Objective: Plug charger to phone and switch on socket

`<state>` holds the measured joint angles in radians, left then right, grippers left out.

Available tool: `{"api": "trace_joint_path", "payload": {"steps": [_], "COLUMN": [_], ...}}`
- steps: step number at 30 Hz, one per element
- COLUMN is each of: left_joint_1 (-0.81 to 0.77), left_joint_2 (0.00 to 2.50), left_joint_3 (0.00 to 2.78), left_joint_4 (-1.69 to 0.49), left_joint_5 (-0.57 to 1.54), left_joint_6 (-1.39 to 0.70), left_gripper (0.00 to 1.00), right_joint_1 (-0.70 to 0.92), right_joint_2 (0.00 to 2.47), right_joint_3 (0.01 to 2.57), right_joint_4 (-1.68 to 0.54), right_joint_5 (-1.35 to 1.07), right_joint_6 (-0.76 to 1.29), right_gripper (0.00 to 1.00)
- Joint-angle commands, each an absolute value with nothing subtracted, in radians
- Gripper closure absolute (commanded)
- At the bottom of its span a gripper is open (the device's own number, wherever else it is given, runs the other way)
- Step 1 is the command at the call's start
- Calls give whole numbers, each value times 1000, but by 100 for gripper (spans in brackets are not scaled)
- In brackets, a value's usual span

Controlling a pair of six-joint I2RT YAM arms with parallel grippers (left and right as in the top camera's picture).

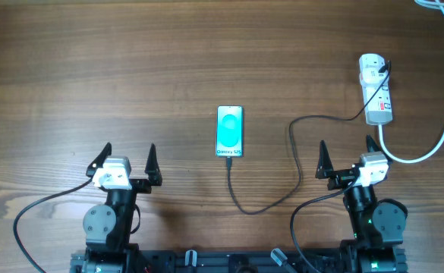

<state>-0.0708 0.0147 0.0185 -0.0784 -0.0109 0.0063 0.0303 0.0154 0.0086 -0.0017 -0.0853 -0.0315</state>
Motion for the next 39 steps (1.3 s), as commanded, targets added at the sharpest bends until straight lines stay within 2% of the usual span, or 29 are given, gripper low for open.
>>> {"api": "trace_joint_path", "payload": {"steps": [1, 39], "left_joint_1": [-65, -71], "left_joint_2": [2, 3], "left_joint_3": [6, 6], "left_joint_4": [-77, -75], "left_joint_5": [-10, 10], "left_joint_6": [23, 22], "left_gripper": [0, 0], "right_joint_1": [35, 35], "right_joint_2": [7, 7], "right_joint_3": [6, 6], "right_joint_4": [1, 1], "right_joint_5": [-75, -75], "right_joint_6": [-26, -26], "right_gripper": [0, 0]}}
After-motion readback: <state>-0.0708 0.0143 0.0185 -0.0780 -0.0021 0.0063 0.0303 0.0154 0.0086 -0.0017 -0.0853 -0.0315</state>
